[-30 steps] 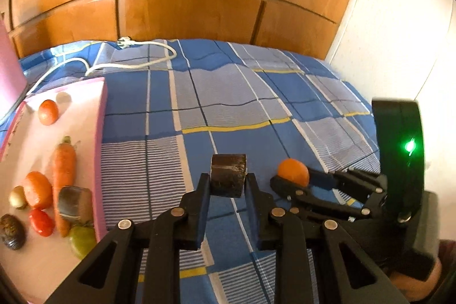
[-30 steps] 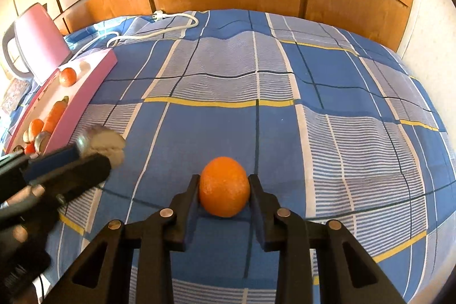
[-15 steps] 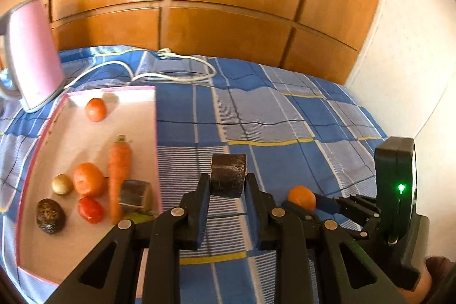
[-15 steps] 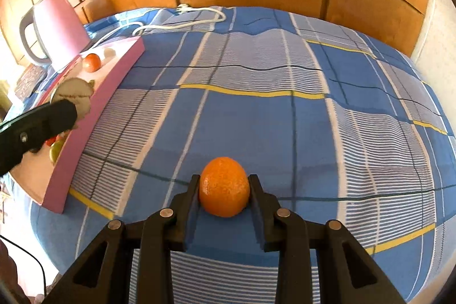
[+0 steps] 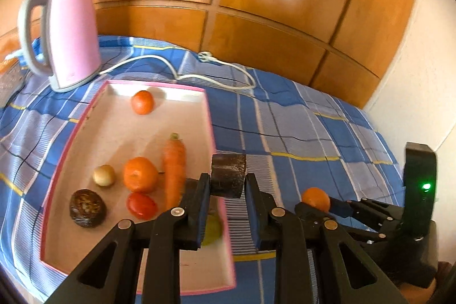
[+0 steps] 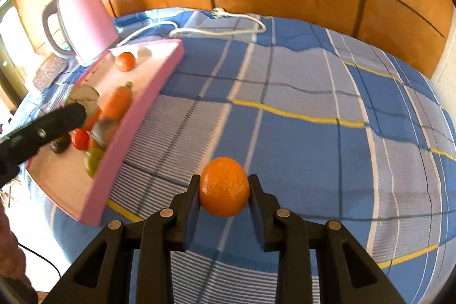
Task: Organize fruits
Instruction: 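Carry the dark cylinder with the left gripper and mandarin with the right gripper over the tray, then lower the cylinder and mandarin into the tray and open both grippers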
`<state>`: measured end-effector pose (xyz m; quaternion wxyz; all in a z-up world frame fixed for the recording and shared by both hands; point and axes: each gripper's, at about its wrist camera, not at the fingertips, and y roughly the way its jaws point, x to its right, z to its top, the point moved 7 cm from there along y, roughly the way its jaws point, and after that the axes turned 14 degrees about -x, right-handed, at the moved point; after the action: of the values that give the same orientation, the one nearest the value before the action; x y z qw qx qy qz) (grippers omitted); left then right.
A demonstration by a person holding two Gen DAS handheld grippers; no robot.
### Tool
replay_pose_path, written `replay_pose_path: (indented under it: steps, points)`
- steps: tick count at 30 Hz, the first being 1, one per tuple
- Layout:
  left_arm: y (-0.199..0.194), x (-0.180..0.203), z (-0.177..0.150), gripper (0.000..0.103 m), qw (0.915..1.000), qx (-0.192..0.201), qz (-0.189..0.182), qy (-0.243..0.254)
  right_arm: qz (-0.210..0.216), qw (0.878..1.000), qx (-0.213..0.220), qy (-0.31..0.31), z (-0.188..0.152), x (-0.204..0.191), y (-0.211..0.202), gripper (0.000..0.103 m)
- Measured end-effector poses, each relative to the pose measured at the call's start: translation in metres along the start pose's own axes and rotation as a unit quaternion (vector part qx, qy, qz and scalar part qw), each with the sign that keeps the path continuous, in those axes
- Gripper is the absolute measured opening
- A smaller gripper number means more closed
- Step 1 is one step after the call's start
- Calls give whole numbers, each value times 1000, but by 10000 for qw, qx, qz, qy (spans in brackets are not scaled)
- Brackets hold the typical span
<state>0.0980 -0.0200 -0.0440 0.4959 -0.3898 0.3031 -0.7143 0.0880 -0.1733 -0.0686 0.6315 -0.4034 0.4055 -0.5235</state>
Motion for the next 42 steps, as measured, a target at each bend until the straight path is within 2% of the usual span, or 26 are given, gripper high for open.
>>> replay_pose_path:
  steps: [11, 18, 30, 38, 42]
  points:
    - [-21, -82, 30, 24, 9965, 301, 275, -731, 532, 9952, 289, -765, 58, -75, -16, 32]
    - [-19, -114, 28, 24, 9942, 300, 457, -928, 737, 9918, 342, -991, 88, -111, -11, 32]
    - [-11, -117, 17, 25, 9942, 198, 336, -999, 1183, 9880, 113, -989, 117, -150, 8, 33]
    - [-10, -119, 6, 25, 9928, 140, 450, -1099, 1151, 9885, 57, -978, 110, -153, 14, 34]
    - [-14, -121, 3, 33, 9917, 183, 571, -1136, 1137, 9890, 100, -942, 103, -150, 9, 34]
